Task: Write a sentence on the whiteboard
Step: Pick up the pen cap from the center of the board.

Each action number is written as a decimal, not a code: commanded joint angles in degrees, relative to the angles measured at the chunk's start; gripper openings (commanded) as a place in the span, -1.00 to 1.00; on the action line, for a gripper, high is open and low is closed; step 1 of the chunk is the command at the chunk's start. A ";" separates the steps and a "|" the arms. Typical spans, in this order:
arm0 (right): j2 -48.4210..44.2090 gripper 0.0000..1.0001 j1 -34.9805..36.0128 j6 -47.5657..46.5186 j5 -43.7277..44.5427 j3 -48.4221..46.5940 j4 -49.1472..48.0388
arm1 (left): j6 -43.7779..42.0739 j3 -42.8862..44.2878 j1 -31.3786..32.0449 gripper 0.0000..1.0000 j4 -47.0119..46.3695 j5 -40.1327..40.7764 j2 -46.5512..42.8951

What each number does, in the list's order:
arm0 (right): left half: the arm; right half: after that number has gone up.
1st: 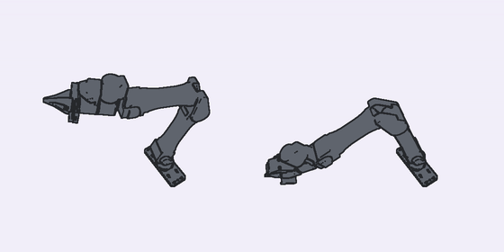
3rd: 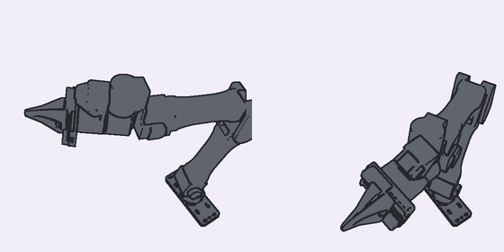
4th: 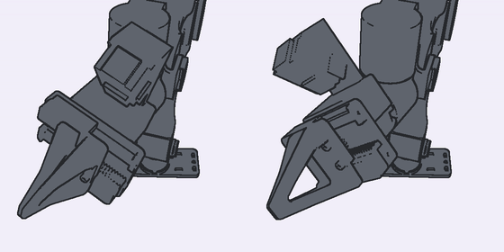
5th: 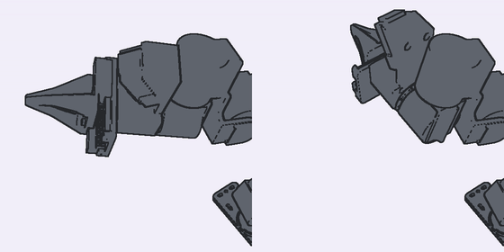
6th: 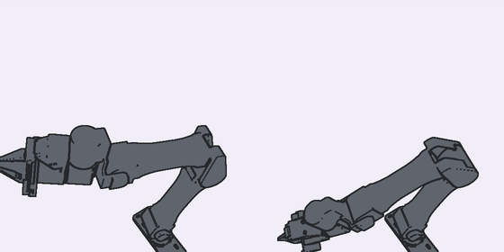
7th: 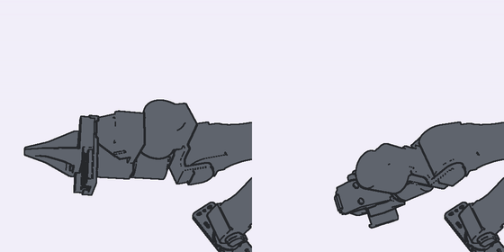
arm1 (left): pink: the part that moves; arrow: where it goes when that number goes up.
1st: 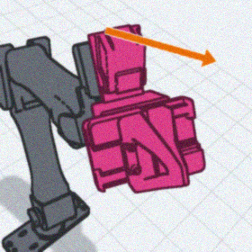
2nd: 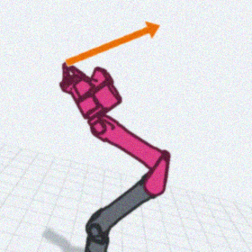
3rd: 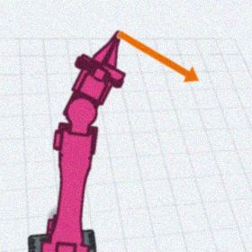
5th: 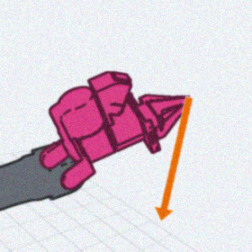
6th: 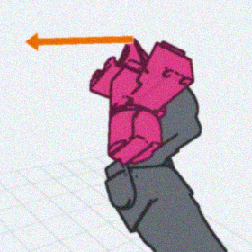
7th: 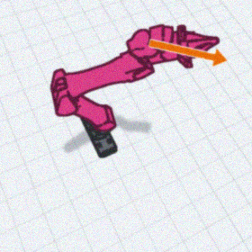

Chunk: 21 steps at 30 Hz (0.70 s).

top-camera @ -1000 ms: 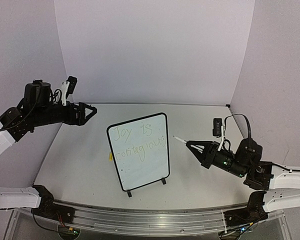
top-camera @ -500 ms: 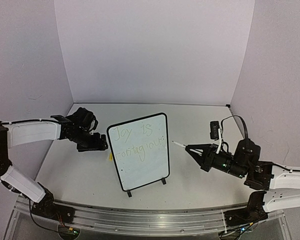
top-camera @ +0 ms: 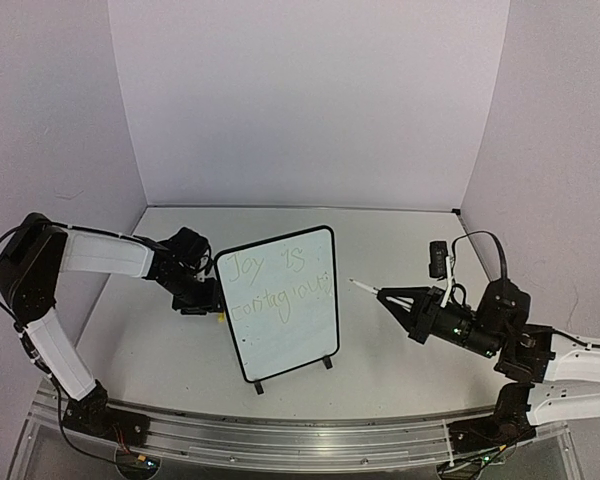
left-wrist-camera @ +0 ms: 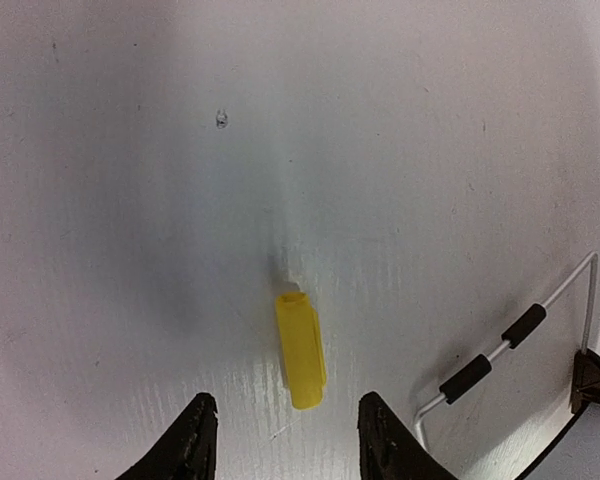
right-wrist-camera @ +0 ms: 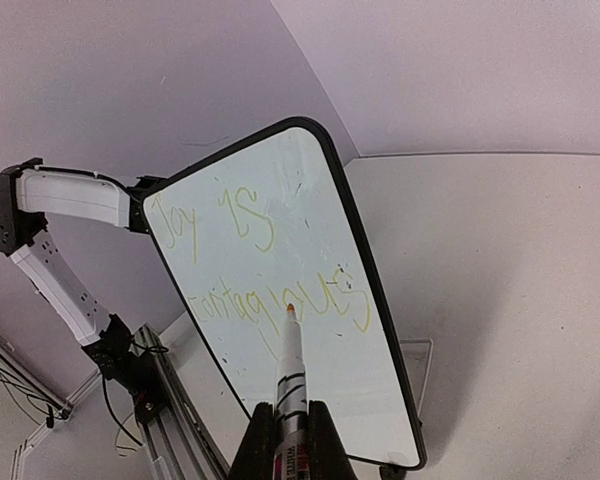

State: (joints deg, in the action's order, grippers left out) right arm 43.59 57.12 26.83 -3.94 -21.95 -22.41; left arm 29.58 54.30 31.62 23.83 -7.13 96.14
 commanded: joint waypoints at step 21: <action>-0.50 -1.00 -0.26 0.50 0.99 1.38 -0.35 | -1.63 5.36 0.94 -0.57 3.16 1.55 7.50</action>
State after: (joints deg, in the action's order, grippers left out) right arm 43.36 57.12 27.05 -3.87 -20.82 -21.71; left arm 28.38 58.81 31.97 24.45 -7.12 103.26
